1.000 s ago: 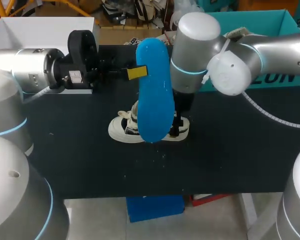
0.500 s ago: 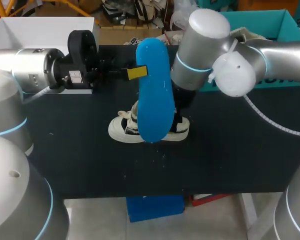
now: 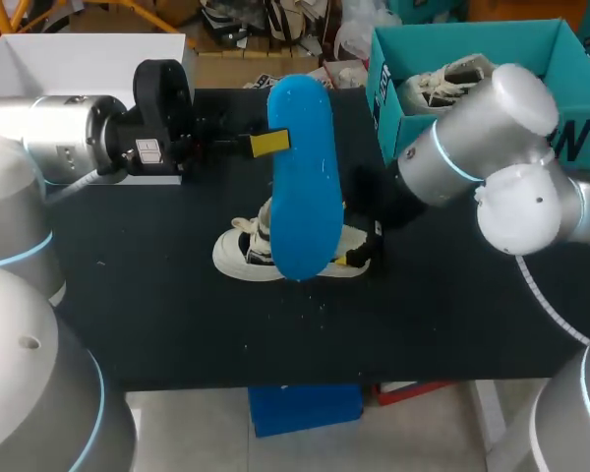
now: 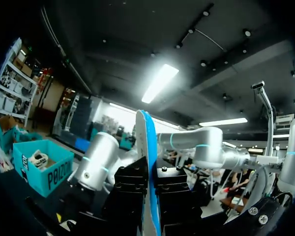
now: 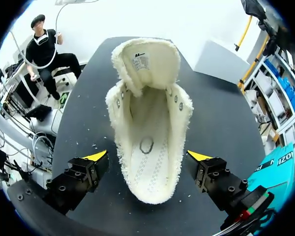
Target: Take the shoe out of the shoebox, open the shoe tongue, remove and reinsert the insole, then place the shoe into the shoebox
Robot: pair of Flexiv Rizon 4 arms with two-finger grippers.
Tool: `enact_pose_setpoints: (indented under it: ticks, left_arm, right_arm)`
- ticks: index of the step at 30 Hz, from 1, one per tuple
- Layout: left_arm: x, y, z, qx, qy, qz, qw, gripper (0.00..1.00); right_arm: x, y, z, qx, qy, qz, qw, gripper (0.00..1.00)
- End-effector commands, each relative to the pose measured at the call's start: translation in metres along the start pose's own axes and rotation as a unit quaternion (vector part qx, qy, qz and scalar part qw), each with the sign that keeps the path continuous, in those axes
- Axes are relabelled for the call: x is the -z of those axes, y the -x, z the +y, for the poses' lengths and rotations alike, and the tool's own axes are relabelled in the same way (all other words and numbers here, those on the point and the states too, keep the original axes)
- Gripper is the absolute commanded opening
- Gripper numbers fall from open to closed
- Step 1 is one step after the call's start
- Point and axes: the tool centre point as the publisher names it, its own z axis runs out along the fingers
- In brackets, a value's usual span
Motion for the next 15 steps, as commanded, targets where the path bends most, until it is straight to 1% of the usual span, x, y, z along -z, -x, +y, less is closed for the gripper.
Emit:
enact_pose_setpoints:
  ticks: [1,4,6,9,15]
  left_arm:
    - [-0.002,0.000,0.001,-0.001,-0.001,-0.001,1.000,0.00]
    - [-0.002,0.000,0.001,-0.001,-0.001,-0.001,1.000,0.00]
    - [-0.002,0.000,0.001,-0.001,-0.001,-0.001,1.000,0.00]
    - [-0.002,0.000,0.001,-0.001,-0.001,-0.001,1.000,0.00]
    - [-0.002,0.000,0.001,-0.001,-0.001,-0.001,1.000,0.00]
  right_arm:
    - [-0.006,0.000,-0.005,-0.001,0.109,-0.002,0.994,1.00]
    - [-0.011,0.002,-0.005,-0.009,0.153,-0.003,0.988,1.00]
    - [-0.013,0.003,-0.004,-0.009,0.165,-0.002,0.986,1.00]
    - [-0.015,0.004,-0.003,-0.007,0.180,-0.004,0.984,1.00]
    - [-0.016,0.008,-0.007,-0.010,0.189,0.001,0.982,1.00]
